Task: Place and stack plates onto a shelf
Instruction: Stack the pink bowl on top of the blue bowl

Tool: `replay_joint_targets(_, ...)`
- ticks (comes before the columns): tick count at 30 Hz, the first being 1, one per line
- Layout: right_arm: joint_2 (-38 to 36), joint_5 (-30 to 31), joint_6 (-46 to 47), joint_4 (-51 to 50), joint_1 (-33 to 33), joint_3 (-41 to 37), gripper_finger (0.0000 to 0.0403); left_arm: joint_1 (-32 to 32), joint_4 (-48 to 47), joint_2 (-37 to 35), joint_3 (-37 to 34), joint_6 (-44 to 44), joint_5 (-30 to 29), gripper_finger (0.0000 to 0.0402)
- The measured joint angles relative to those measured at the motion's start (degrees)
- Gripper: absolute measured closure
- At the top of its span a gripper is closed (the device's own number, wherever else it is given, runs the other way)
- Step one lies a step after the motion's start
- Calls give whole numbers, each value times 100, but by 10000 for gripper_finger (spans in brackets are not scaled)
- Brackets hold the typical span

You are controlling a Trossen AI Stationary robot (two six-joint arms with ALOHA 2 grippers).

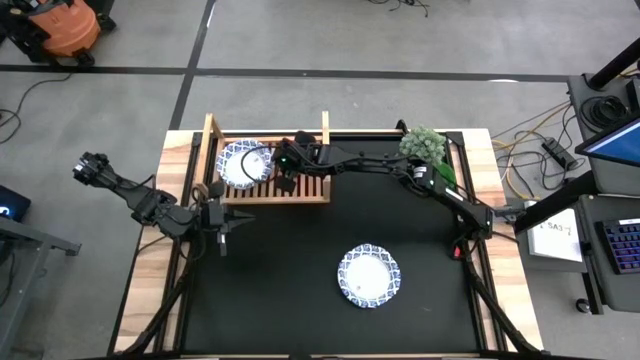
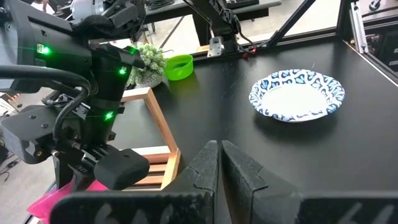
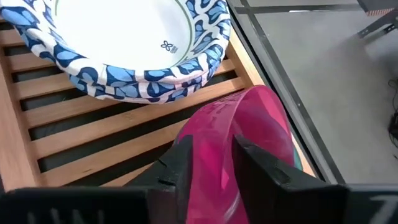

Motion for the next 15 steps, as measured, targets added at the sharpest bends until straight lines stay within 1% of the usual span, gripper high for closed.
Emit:
replay_joint_targets(5,0,-76,147,1,5,0,248,-1,2,6,0,-21,0,400)
replay_joint_targets(8,0,-156,243,-22,11,47,229,-1,4,8,0,-24,1,400)
replay_joint_targets(11,-86,-156,280,1,16,120,223,0,4,6,0,-36,1,400)
replay_joint_targets(15,-193,-157,315,45,16,285,229,-1,4,8,0,-39,0,400)
